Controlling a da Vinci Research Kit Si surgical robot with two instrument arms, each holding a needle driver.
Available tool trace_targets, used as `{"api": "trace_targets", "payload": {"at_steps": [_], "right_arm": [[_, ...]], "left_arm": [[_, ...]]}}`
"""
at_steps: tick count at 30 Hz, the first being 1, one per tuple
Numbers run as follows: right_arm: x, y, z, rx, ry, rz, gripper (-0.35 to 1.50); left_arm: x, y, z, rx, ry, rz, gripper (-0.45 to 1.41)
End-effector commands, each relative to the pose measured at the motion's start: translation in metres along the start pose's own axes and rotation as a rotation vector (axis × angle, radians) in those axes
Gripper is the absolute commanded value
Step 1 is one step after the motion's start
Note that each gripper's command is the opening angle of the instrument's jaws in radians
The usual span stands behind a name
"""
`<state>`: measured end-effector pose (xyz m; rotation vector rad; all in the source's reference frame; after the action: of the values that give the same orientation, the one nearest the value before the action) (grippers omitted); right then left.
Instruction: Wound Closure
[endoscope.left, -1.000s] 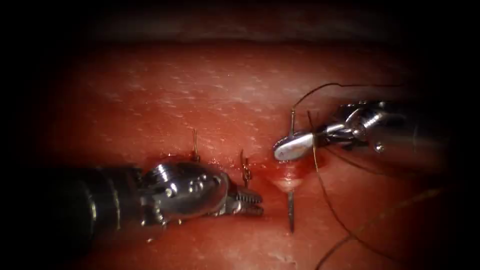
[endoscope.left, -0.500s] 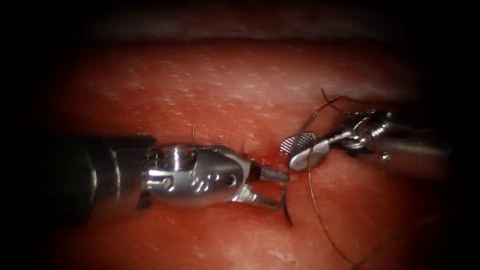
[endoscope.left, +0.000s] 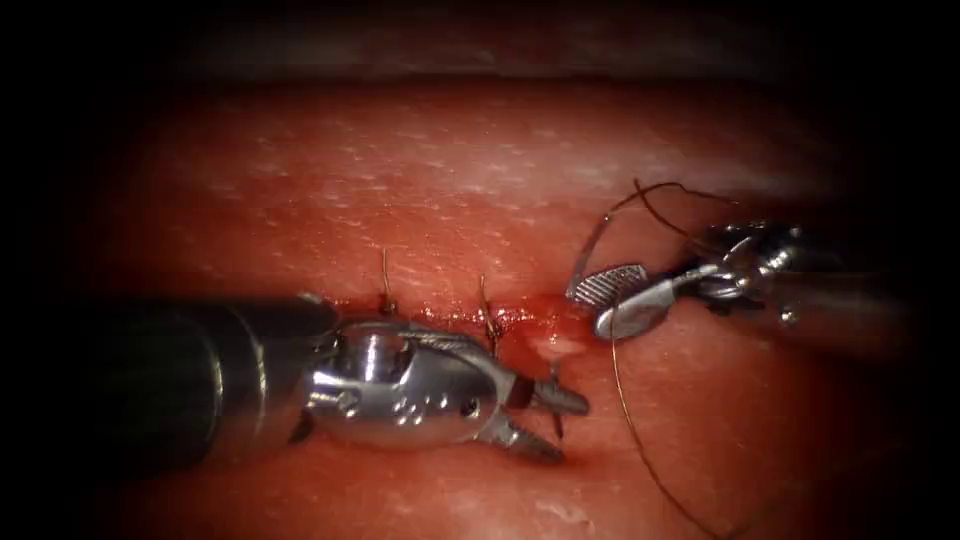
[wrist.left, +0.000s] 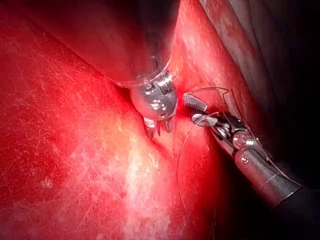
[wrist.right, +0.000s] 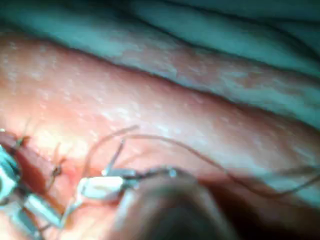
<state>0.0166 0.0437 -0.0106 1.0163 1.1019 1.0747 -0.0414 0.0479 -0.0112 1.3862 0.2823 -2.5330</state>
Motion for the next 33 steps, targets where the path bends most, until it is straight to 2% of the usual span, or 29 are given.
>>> {"api": "trace_targets", "payload": {"at_steps": [1, 7, 11, 13, 14, 17, 20, 24, 27, 30, 33], "right_arm": [[0.0001, 0.0005, 0.001, 0.003, -0.001, -0.004, 1.48], [0.0, 0.0004, 0.001, 0.003, 0.0, -0.01, 1.48], [0.0, 0.0004, 0.001, 0.003, 0.0, -0.01, 1.48], [0.0, 0.0004, 0.001, 0.003, 0.0, -0.01, 1.48], [0.0, 0.0004, 0.001, 0.003, 0.0, -0.01, 1.48], [0.0, 0.0004, 0.0009, 0.003, 0.0, -0.009, 1.48], [0.0, 0.0004, 0.0008, 0.004, -0.001, -0.015, 1.48], [-0.0002, 0.0004, 0.0, 0.01, -0.007, -0.017, 1.48], [-0.0003, 0.0005, -0.0012, 0.013, -0.019, -0.019, 1.45], [-0.0002, 0.0005, -0.0017, 0.003, -0.018, -0.025, 1.45], [0.0, 0.0002, -0.0018, -0.001, -0.015, -0.033, 1.45]], "left_arm": [[-0.0004, -0.0003, 0.0007, 0.001, 0.001, 0.001, 0.43], [-0.0009, -0.0004, 0.0022, 0.009, -0.011, 0.002, 0.39], [-0.0009, -0.0007, 0.0024, 0.016, -0.015, 0.001, 0.2], [-0.0012, -0.0009, 0.0023, 0.014, -0.014, 0.008, -0.34], [-0.0014, -0.0009, 0.0022, 0.014, -0.014, 0.003, -0.35], [-0.002, -0.0008, 0.0014, 0.054, -0.032, -0.172, -0.35], [-0.0023, -0.0008, 0.0009, 0.076, -0.038, -0.263, -0.35], [-0.0019, -0.0005, 0.0009, 0.076, -0.039, -0.3, -0.35], [-0.0005, -0.0006, 0.0007, 0.046, 0.08, -0.441, -0.35], [0.0011, -0.0006, 0.0006, 0.016, 0.148, -0.531, -0.35], [0.0031, -0.0011, -0.0002, -0.01, 0.27, -0.684, -0.35]]}}
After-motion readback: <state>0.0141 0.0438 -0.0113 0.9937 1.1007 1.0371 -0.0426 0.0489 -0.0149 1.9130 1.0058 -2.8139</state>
